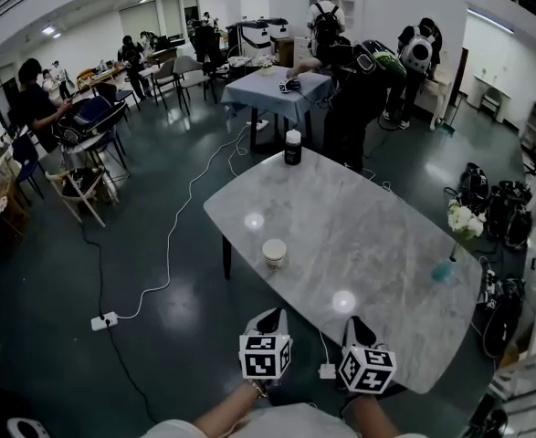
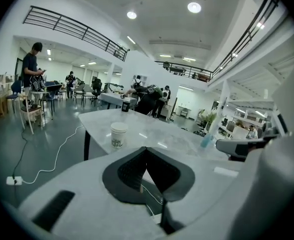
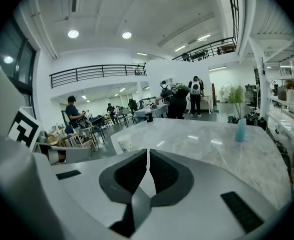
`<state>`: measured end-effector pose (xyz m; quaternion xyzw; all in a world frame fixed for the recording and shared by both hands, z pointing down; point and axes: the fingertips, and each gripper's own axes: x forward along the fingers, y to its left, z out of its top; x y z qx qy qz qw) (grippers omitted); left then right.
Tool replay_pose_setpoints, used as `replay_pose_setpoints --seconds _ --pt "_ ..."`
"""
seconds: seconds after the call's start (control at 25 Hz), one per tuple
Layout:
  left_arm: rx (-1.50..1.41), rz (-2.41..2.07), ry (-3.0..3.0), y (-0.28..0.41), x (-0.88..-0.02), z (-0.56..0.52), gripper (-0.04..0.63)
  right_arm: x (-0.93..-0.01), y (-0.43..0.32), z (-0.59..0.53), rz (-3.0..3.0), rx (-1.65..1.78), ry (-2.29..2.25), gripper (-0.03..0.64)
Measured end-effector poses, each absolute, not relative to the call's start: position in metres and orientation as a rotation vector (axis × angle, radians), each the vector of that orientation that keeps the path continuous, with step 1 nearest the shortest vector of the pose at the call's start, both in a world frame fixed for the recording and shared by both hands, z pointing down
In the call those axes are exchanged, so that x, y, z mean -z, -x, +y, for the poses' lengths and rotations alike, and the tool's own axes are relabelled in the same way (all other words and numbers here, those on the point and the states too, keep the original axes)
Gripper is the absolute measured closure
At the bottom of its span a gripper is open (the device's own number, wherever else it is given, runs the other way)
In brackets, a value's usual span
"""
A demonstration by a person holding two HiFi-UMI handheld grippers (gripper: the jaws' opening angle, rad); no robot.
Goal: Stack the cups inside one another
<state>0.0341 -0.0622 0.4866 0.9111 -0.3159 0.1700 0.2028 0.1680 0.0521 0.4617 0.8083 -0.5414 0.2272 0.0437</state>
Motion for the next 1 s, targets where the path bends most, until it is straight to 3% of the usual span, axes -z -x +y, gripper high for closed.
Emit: replay_pose_setpoints --seconds 1.0 --pt "-0.491 -0.802 -2.597 -0.067 -0.479 -0.017 0.6 -0.456 -0.182 0.082 -1.656 -0.678 -2.508 0.609"
